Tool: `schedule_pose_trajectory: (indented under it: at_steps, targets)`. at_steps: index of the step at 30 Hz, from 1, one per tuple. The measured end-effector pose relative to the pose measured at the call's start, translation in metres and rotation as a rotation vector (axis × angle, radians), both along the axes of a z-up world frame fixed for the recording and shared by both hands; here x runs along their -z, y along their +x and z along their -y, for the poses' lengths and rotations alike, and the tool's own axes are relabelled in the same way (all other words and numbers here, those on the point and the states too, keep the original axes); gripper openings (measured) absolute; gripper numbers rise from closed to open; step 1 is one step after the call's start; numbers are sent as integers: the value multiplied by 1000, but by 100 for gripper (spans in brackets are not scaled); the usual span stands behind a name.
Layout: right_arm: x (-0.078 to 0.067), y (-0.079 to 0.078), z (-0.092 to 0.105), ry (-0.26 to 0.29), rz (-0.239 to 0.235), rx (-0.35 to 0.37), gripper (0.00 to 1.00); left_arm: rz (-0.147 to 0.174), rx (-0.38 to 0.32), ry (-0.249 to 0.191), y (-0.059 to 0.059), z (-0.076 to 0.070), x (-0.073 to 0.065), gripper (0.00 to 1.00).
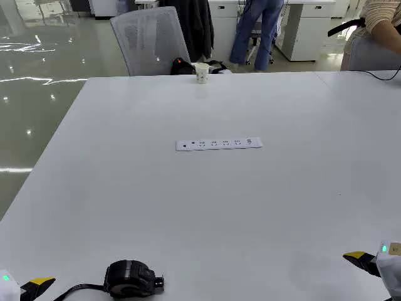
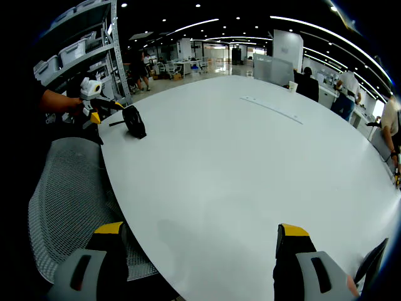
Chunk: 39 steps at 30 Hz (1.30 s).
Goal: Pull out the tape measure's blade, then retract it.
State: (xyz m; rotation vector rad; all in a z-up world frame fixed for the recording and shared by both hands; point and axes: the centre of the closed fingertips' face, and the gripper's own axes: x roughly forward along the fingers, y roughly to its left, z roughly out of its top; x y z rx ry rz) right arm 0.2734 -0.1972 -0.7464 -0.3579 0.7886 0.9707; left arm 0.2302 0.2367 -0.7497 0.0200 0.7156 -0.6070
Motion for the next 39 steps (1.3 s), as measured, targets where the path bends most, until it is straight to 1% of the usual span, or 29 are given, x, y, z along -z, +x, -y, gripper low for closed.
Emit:
schedule_pose_trajectory:
  at_steps: [3,14,16,17,18,19,20,21,22,23,24,25,26,28,30,32,33,35,37,39]
  targets:
    - [-1,0,0,4,-3,6,99,0,0,-1,1,-1,0,99]
    - [-1,1,4,0,-2,11,99,1,8,-1,0,4,-2,99]
    - [-2,3,4,3,21,8,99,0,10,1,0,5,-3,99]
    - [-3,5,2,13,43,-1,99,-3,13,-1,-1,6,-3,99]
    - [-2,7,3,4,62,-8,99,-4,15,-2,-1,6,-3,99]
    - [-5,11,-1,17,114,-34,99,-3,20,-1,-1,7,-3,99]
    - [-4,8,0,12,97,-31,99,7,37,20,0,7,-2,99]
    - [-3,8,-1,11,96,-36,99,35,53,67,2,3,-2,99]
    - [-2,8,-2,15,99,-42,99,42,63,72,3,5,-3,99]
    - [-3,8,-3,18,108,-46,99,30,61,60,2,7,-3,99]
    - [-3,9,-5,24,116,-51,99,27,66,61,3,7,-4,99]
    - [-3,9,-6,27,114,-55,99,43,85,82,5,6,-4,99]
    - [-3,8,-8,33,115,-62,99,46,97,90,4,6,-5,99]
    - [-1,7,-12,37,93,-66,99,37,119,87,5,9,-3,99]
    - [-1,8,-16,41,97,-79,99,27,153,99,5,12,-1,99]
    - [1,10,-19,34,90,-84,99,23,180,105,6,15,-1,99]
    - [1,11,-20,33,86,-86,99,15,189,104,6,16,-1,99]
    - [0,13,-24,35,88,-94,99,6,210,90,8,19,-2,99]
    - [-1,16,-28,38,94,-104,99,11,226,97,12,21,-1,99]
    - [-2,19,-31,45,97,-108,99,1,236,103,14,22,0,99]
